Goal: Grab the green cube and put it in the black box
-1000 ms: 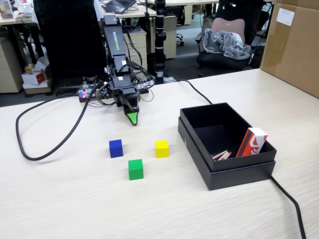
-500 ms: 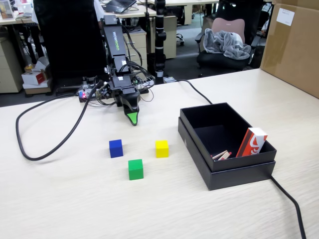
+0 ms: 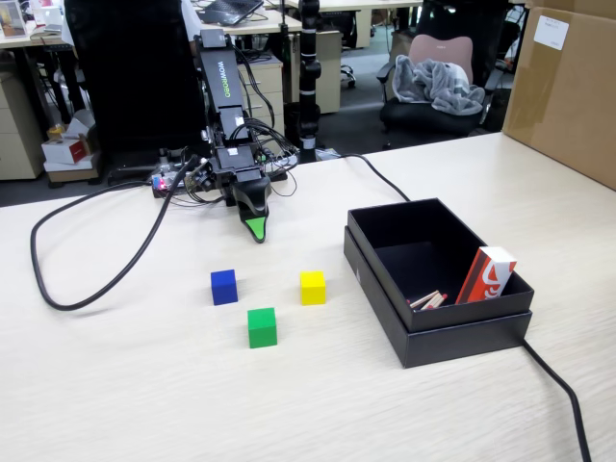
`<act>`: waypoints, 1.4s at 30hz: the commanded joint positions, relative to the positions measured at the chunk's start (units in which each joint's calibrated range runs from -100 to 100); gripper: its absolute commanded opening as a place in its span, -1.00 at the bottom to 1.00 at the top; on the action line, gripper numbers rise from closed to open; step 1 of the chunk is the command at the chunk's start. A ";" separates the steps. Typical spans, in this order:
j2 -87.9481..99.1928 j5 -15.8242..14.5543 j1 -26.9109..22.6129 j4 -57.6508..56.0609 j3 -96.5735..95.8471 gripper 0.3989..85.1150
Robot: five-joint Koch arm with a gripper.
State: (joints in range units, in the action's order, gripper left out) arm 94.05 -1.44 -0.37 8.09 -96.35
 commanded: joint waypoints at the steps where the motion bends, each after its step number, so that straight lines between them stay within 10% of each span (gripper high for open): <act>1: -0.47 0.15 0.00 -0.79 -0.39 0.14; 42: 1.14 0.10 0.78 -8.31 3.42 0.11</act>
State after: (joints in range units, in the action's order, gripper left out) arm 94.95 -1.44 0.07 6.08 -94.61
